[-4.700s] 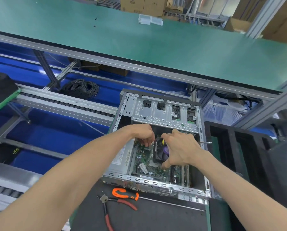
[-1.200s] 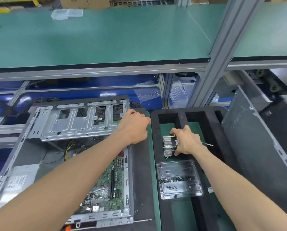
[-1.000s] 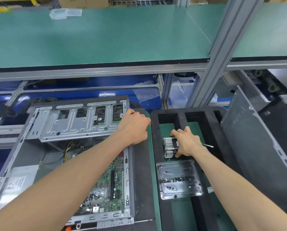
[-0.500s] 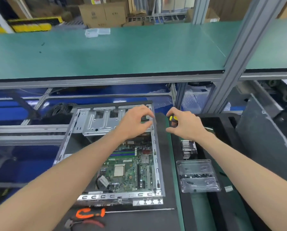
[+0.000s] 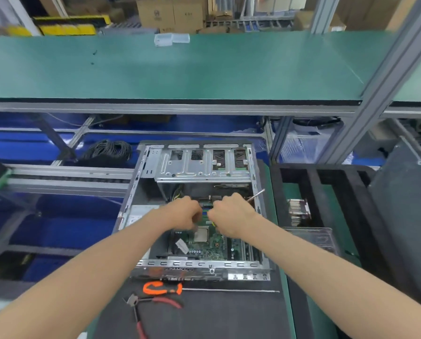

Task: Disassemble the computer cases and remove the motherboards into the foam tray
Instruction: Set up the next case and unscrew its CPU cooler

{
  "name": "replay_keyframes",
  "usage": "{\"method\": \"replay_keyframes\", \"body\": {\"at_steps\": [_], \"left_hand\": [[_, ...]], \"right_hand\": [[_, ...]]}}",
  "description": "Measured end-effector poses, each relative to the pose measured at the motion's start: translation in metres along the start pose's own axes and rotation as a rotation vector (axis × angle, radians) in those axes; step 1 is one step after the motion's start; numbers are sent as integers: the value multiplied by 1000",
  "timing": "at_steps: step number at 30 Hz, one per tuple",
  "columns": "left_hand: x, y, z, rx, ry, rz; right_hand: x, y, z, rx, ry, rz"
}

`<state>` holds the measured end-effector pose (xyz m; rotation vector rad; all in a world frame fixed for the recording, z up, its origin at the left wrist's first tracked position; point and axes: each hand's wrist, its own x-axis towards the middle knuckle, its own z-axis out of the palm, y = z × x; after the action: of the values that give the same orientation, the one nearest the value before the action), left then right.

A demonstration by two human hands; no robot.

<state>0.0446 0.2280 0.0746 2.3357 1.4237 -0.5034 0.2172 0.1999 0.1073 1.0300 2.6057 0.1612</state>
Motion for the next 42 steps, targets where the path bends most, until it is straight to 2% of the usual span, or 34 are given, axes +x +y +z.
{"method": "replay_keyframes", "body": {"at_steps": [4, 11, 17, 31, 42], "left_hand": [[8, -1, 18, 46, -28, -57], [17, 2, 39, 2, -28, -19], [21, 3, 44, 15, -10, 24], [19, -2, 49, 37, 57, 24], [19, -3, 48, -6, 67, 23]], "right_hand": [[17, -18, 13, -19, -157, 60], [42, -27, 34, 527, -281, 248], [49, -27, 65, 707, -381, 395], [49, -30, 69, 769, -403, 458], [47, -28, 58, 895, -214, 529]]}}
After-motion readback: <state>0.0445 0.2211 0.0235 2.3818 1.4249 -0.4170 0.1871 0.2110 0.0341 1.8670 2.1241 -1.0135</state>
